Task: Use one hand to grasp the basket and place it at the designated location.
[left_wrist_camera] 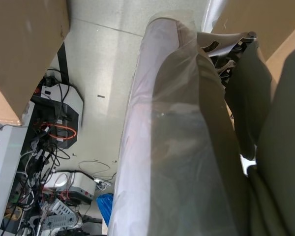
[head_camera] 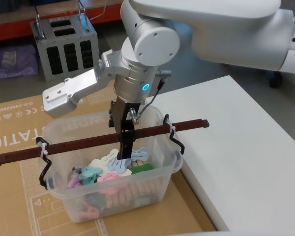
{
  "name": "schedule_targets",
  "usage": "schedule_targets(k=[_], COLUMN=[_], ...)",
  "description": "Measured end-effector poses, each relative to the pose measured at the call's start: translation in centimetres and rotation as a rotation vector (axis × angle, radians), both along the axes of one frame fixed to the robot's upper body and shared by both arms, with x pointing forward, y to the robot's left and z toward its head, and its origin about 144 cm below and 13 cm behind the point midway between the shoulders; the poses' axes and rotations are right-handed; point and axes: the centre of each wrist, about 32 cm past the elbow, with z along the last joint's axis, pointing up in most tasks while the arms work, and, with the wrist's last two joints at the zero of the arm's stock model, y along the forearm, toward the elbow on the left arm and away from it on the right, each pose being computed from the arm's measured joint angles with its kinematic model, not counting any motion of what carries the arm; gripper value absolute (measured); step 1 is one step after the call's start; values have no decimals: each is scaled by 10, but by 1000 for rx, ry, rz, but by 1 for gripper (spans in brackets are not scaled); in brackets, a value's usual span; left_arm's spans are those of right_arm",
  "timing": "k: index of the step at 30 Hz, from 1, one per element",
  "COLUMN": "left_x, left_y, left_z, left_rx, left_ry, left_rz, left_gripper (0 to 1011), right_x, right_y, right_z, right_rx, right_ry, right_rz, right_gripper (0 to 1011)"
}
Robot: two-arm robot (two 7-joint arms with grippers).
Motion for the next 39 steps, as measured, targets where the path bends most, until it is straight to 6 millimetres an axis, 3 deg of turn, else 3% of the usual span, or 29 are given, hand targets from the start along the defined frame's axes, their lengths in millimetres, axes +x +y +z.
schedule_targets(k=[39], left_x=[0], left_y=[0], left_z=[0], left_rx=[0], left_ry=[0], left_rz=[0], left_gripper=[0], right_x=[5], right_y=[29], right_z=[-23], right_rx=[-69], right_ry=[-58], right_rz=[-5], right_gripper=[1001])
